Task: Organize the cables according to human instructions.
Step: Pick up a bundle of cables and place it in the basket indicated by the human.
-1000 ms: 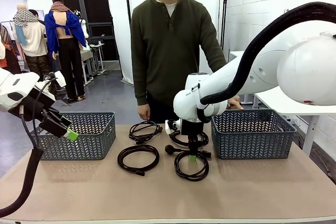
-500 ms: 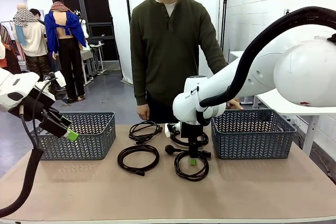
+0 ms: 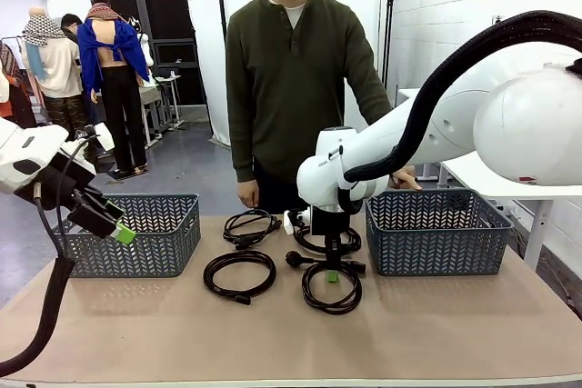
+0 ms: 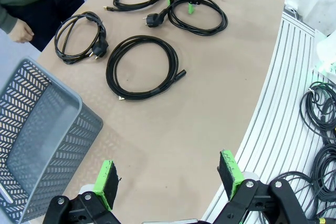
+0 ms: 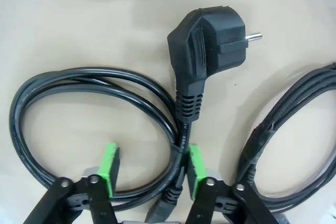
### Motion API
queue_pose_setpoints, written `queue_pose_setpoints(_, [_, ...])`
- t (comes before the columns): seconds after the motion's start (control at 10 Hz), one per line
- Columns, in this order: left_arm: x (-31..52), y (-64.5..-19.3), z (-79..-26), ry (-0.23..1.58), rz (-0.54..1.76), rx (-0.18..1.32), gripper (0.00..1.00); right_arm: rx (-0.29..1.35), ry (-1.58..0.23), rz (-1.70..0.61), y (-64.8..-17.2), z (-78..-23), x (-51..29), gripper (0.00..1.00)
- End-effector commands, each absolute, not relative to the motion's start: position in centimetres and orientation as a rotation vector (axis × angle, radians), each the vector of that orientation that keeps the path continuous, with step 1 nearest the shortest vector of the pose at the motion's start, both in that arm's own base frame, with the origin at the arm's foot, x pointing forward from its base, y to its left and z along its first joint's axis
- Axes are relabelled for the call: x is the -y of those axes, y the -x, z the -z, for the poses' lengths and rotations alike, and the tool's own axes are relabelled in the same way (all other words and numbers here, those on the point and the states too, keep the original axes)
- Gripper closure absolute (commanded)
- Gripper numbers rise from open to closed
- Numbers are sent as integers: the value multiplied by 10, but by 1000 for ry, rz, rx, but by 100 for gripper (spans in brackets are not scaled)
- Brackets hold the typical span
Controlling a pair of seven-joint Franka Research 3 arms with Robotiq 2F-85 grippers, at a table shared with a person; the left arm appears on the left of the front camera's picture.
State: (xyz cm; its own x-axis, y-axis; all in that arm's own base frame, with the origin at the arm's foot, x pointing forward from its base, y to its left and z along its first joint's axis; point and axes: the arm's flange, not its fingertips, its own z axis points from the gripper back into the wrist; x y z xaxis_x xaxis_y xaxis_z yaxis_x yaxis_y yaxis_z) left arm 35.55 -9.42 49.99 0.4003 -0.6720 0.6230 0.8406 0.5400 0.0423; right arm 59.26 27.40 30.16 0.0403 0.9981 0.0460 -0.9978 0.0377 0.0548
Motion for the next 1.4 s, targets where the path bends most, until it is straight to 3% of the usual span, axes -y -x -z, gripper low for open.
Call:
queue_pose_setpoints(0.0, [92,-357,-499,318,983,640,0,-48,-110,-1516,-590,-297,-277,100])
queue_pose_setpoints(0.7, [92,-357,-499,318,983,640,0,-65,-135,-1516,-590,-285,-272,100])
queue_pose_setpoints(1.3, [92,-357,-499,318,983,640,0,-74,-202,-1458,-552,-410,-275,100])
